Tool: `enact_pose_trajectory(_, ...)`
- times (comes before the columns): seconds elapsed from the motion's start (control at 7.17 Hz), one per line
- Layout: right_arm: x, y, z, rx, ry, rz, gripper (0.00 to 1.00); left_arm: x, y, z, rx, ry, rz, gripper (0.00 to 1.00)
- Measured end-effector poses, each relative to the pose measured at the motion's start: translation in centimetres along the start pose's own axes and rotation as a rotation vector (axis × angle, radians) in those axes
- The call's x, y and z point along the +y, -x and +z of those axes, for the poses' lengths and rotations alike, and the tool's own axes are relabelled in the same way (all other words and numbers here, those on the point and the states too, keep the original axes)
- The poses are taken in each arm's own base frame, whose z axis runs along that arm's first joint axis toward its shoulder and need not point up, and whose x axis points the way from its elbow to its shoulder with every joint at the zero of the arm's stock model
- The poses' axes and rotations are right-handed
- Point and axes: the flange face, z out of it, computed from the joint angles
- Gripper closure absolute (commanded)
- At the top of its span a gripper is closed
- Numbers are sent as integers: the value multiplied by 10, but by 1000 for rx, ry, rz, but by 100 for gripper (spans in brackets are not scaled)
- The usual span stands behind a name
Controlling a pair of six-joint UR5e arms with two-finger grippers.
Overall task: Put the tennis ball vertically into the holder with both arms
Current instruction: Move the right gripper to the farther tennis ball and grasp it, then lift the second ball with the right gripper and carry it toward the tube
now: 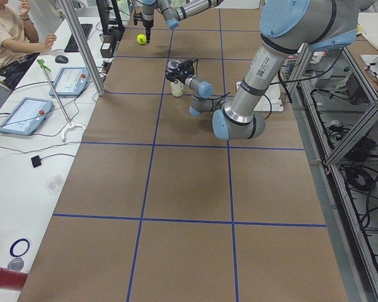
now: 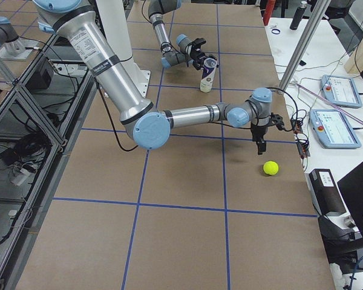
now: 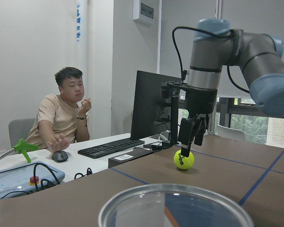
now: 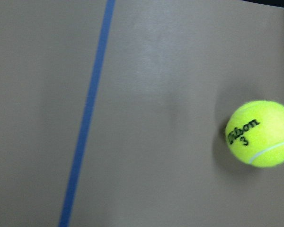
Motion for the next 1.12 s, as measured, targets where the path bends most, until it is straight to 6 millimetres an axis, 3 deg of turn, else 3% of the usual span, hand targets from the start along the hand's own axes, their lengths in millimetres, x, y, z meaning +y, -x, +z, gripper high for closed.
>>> enact_pose_trajectory(0.42, -23, -25, 36, 207, 11, -126, 1, -1, -1, 0, 2, -2, -2, 1)
enact_pose_trajectory(0.98, -30, -12, 56, 261, 1, -175, 1, -2, -2, 0, 3, -4, -4, 1)
enact_pose_trajectory(1.12, -28, -8, 59, 263, 2, -181, 14, -2, -2, 0, 3, -3, -4, 1)
